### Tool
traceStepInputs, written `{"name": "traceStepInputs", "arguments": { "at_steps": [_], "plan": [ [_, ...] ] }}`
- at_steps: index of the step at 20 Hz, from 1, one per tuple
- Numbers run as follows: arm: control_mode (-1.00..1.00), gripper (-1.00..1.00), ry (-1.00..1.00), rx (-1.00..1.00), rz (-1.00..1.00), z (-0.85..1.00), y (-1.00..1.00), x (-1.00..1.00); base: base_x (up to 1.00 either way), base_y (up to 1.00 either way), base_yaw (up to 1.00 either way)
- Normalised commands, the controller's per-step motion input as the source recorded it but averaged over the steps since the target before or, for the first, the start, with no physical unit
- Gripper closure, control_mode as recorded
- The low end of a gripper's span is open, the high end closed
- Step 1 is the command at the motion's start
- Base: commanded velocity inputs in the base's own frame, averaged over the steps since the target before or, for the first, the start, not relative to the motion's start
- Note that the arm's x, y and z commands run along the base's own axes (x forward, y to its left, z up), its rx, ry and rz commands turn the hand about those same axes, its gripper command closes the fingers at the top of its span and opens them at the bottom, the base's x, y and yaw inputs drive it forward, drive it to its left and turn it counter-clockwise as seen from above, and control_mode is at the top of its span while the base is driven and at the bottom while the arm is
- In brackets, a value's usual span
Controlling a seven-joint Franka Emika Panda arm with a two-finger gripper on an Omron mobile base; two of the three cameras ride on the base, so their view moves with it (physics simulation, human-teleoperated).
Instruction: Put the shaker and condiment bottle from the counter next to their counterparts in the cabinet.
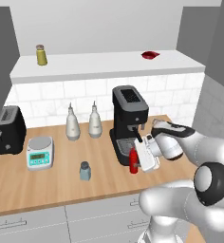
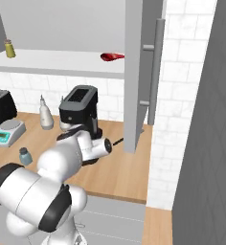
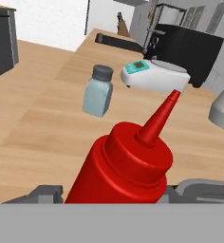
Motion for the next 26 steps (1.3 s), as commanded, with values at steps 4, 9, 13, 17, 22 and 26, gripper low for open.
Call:
{"name": "traceStepInputs", "arguments": {
  "at_steps": [4, 9, 13, 17, 22, 26],
  "plan": [
    [-1.0, 1.0, -0.03, 0.0, 0.0, 0.54, 0.0, -0.16, 0.0, 0.0, 0.0],
    [-1.0, 1.0, -0.1, 0.0, 0.0, 0.46, 0.0, -0.82, 0.0, 0.0, 0.0],
    [-1.0, 1.0, -0.12, 0.0, 0.0, 0.4, 0.0, -1.0, 0.0, 0.0, 0.0],
    [-1.0, 1.0, -0.1, 0.0, 0.0, 0.42, -0.01, -0.98, 0.0, 0.0, 0.0],
    [-1.0, 1.0, -0.11, 0.0, -0.01, 0.56, -0.01, -0.85, 0.0, 0.0, 0.0],
    [-1.0, 1.0, -0.06, 0.01, -0.14, 0.9, -0.01, -0.33, 0.0, 0.0, 0.0]
  ]
}}
